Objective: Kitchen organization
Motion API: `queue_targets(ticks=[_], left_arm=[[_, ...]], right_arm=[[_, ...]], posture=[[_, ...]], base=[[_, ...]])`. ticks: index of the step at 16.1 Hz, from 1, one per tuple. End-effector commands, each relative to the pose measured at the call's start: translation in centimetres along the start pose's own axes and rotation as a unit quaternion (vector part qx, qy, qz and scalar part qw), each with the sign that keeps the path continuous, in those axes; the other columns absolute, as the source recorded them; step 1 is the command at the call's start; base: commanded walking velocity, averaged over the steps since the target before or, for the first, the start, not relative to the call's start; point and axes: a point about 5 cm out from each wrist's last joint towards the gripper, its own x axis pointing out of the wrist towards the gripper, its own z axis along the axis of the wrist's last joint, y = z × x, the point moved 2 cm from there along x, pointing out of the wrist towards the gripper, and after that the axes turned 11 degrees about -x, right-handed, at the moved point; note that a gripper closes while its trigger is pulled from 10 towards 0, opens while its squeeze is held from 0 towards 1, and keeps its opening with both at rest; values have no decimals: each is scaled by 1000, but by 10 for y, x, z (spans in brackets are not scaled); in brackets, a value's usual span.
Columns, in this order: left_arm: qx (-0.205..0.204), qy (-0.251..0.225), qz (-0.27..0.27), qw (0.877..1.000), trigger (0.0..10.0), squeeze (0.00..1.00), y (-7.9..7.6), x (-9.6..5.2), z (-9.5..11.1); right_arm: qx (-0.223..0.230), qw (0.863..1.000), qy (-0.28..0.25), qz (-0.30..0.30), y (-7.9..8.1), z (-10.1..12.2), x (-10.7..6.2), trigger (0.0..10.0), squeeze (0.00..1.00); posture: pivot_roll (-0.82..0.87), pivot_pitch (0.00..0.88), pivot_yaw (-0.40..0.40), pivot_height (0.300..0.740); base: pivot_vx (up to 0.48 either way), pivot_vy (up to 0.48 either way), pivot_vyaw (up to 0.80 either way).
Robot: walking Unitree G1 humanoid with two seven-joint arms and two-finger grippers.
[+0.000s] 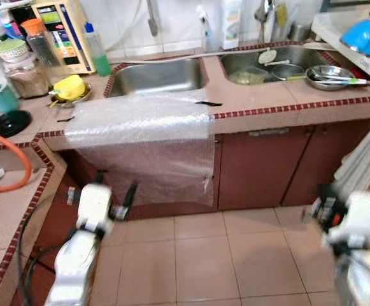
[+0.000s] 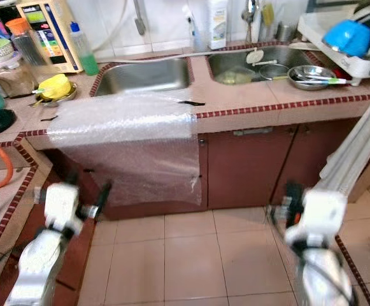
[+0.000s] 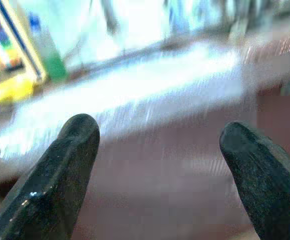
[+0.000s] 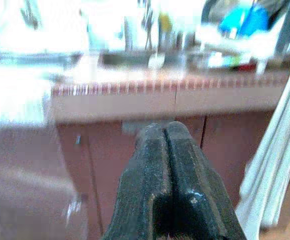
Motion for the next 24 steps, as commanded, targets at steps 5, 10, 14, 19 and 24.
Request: queue_targets(ticks=[5,10,14,19,24], left_arm=[[-60,-30,-12,998,10000,0,-25,14,35],[-73,-24,20,997,10000,1000,-25,11,41],[-62,-29,39,997,10000,1000,-20,11,45],[-57,-26,45,997,10000,1000,-19,12,45],[-51,-25,47,997,10000,1000,-17,14,45]], right_arm=[[16,1000,18,-2,15,8,6,10000,0],[29,999,14,14,18,14,13,10000,1000],[28,999,13,12,18,16,18,10000,1000],[36,999,11,19,21,17,18,10000,1000],[39,999,1,25,27,20,18,10000,1000]], posture=[[-84,0,124,740],[-80,0,102,740],[-74,0,97,740],[-72,0,99,740],[-71,0,113,740]], base=[[0,0,0],[0,0,0],[0,0,0],[0,0,0],[0,0,0]])
